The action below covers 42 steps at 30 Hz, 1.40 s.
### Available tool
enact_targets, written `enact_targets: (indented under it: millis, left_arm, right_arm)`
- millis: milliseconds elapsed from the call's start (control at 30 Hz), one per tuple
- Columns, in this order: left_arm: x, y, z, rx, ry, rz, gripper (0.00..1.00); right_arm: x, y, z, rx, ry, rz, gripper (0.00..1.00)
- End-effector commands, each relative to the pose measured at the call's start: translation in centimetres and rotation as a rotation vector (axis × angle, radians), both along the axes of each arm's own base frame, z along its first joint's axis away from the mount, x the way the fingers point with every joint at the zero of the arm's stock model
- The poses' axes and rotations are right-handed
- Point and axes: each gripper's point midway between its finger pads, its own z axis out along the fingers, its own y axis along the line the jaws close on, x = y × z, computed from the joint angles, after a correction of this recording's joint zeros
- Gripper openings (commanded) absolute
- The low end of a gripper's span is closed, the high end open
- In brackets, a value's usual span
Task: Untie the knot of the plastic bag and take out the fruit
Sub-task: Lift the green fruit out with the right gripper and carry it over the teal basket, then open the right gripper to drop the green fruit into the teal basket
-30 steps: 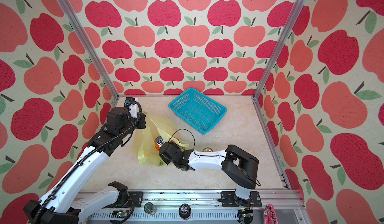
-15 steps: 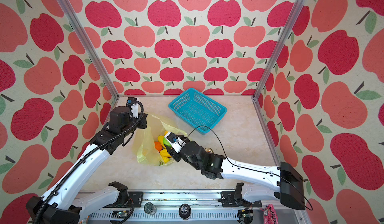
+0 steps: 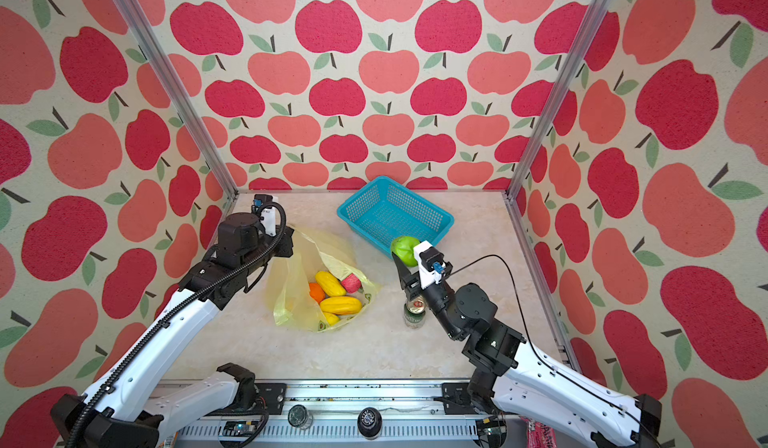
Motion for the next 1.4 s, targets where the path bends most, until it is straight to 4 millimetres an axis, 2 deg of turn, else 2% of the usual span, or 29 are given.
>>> enact_targets:
  millis: [0,67,267,367,467,567,667,833,933,1100,1367]
  left_arm:
    - [-0.1,0.3,0.6,0.001,-0.021,0.005,0.00]
    - [-0.1,0.3,0.6,0.002,-0.023,0.005,0.00]
    - [0.1,0.3,0.6,0.005,-0.025,0.008,0.00]
    - [0.1,0.3,0.5,0.005,-0.021,0.005,0.00]
    - [0.2,0.2,0.5,0.004,-0.018,0.004,0.00]
    - [0.1,0.1,0.5,0.003,-0.015,0.000,0.00]
    - [-0.1,0.1,0.6,-0.002,-0.012,-0.003,0.00]
    - [-0.6,0.2,1.0,-0.010,-0.027,-0.004,0.00]
    - [-0.7,0.3,1.0,-0.014,-0.032,-0.005,0.00]
    - [-0.3,0.1,0.8,-0.006,-0.021,-0.008,0.00]
    - [-0.1,0.1,0.6,0.006,-0.021,-0.004,0.00]
  right_arm:
    - [3.0,-2.1,-3.1,-0.002,0.176,-0.137,0.23]
    - [4.6,-2.7,-4.6,-0.017,0.240,-0.185,0.23]
    - [8.3,-2.3,-10.0,-0.076,0.491,-0.217,0.22]
    - [10.1,-1.8,-12.7,-0.133,0.601,-0.216,0.25]
    - [12.4,-1.5,-15.3,-0.136,0.721,-0.206,0.23]
    - [14.6,-2.2,-18.1,-0.128,0.843,-0.258,0.18]
    - [16.6,-2.9,-18.8,-0.114,0.871,-0.328,0.14]
    - [18.9,-1.6,-19.1,-0.120,0.884,-0.321,0.19]
    - [19.9,-0.7,-20.9,-0.145,0.925,-0.314,0.20]
    - [20.3,-0.6,-24.2,-0.202,0.997,-0.336,0.21]
    - [19.2,0.6,-26.0,-0.259,1.002,-0.320,0.37]
